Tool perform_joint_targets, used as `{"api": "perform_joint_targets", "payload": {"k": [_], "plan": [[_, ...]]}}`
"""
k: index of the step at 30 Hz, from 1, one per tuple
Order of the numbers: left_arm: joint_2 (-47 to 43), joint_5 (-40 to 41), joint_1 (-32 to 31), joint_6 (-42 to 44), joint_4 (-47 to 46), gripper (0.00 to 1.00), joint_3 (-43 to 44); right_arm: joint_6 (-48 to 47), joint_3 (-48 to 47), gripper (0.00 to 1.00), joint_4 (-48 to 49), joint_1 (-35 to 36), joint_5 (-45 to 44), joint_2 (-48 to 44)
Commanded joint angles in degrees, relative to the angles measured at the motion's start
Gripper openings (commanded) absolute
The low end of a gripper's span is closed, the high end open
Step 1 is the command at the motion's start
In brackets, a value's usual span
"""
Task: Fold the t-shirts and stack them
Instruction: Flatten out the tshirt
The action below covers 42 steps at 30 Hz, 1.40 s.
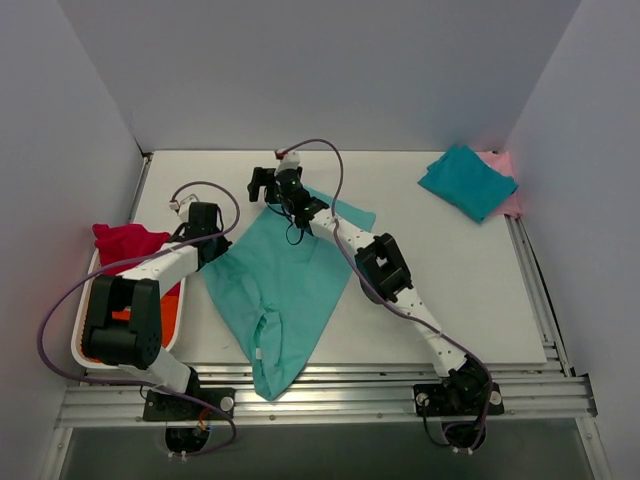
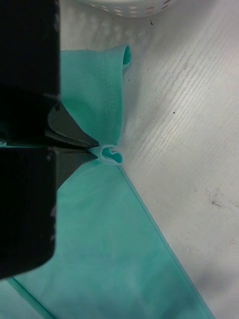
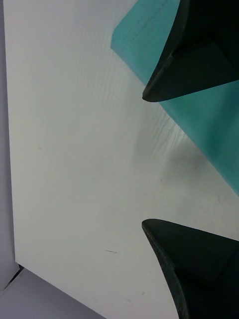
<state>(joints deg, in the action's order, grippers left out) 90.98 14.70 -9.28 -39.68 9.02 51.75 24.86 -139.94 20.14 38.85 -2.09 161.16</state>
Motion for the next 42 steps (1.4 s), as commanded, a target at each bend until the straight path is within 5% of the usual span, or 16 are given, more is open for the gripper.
{"api": "perform_joint_targets", "payload": {"k": [1, 12, 21, 24, 28, 35, 42], "plan": [[-2.47, -0.37, 0.23, 0.39, -2.16, 0.02, -0.5, -0.42, -1.22, 1.0, 2.8, -0.36, -1.86, 2.49], [-2.21, -2.04, 0.4, 0.57, -3.21, 0.02, -0.95, -1.49, 2.31, 1.0, -2.37, -2.02, -15.48, -2.0], [-1.77, -5.38, 1.72, 0.66, -4.18, 0.02, -1.03, 5.89, -3.15, 1.0, -16.08, -3.26, -12.59, 0.56], [-2.03, -5.91, 2.16, 0.57, -4.71, 0.02, -1.73, 8.09, 5.69, 1.0, -19.44, -3.95, -15.04, -4.96], [-2.04, -6.17, 2.16, 0.57, -5.67, 0.02, -2.53, 14.32, 35.09, 1.0, -7.17, -8.51, -14.1, -15.86], [-0.28, -8.28, 2.33, 0.22, -7.52, 0.02, -2.79, 17.23, 56.11, 1.0, -1.7, -13.45, -13.38, -27.97], [1.04, -9.51, 2.33, -0.22, -10.14, 0.02, -3.05, 24.96, 81.2, 1.0, 1.56, -13.28, -23.92, -46.44]]}}
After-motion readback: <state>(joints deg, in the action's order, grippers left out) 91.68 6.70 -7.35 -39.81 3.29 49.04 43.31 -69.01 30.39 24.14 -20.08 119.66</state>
